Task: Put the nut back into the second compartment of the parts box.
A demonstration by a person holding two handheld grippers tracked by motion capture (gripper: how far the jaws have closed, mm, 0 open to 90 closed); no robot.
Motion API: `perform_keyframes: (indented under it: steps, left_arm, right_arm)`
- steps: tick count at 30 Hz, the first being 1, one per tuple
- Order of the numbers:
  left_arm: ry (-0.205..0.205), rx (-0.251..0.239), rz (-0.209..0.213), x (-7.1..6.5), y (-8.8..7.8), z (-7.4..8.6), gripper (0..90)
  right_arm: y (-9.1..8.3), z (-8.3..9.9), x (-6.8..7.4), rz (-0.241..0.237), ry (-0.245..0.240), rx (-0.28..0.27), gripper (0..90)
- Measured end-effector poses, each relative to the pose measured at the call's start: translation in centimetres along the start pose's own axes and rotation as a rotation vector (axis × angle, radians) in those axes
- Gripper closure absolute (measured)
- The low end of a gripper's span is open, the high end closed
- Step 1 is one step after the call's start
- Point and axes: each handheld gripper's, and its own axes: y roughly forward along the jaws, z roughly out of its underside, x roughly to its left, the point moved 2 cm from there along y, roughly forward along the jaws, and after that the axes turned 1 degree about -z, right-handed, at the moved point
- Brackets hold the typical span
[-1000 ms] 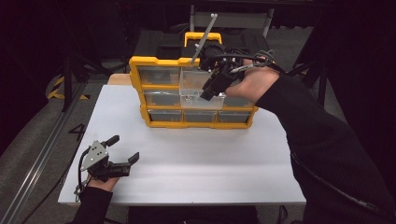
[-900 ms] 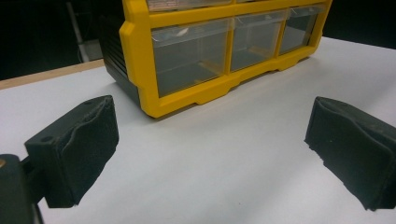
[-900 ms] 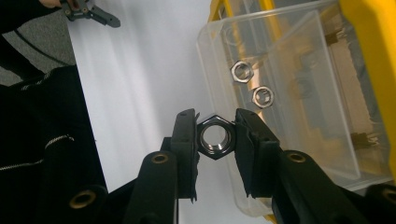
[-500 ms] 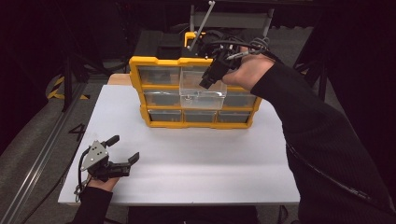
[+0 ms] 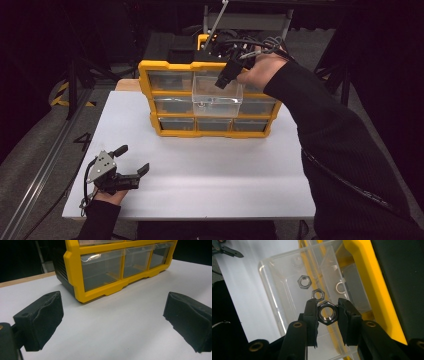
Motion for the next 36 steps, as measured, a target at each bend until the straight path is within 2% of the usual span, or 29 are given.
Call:
perform_keyframes:
  steps: [5, 17, 25, 36]
  left_arm:
    - [0.001, 0.002, 0.002, 0.0, 0.0, 0.0, 3.4]
    - [0.0, 0.001, 0.0, 0.0, 0.0, 0.0, 3.4]
    - [0.002, 0.004, 0.0, 0.0, 0.0, 0.0, 3.4]
    - [0.0, 0.005, -0.001, 0.1, 0.1, 0.1, 3.4]
  right_arm:
    - [0.7, 0.1, -0.4, 0.001, 0.006, 0.015, 69.5]
    - [4.0, 1.1, -0.7, -0.044, 0.011, 0.068, 69.4]
    - [4.9, 1.1, -0.8, -0.07, 0.007, 0.088, 69.3]
    - [5.1, 1.1, -1.0, -0.107, -0.002, 0.093, 68.8]
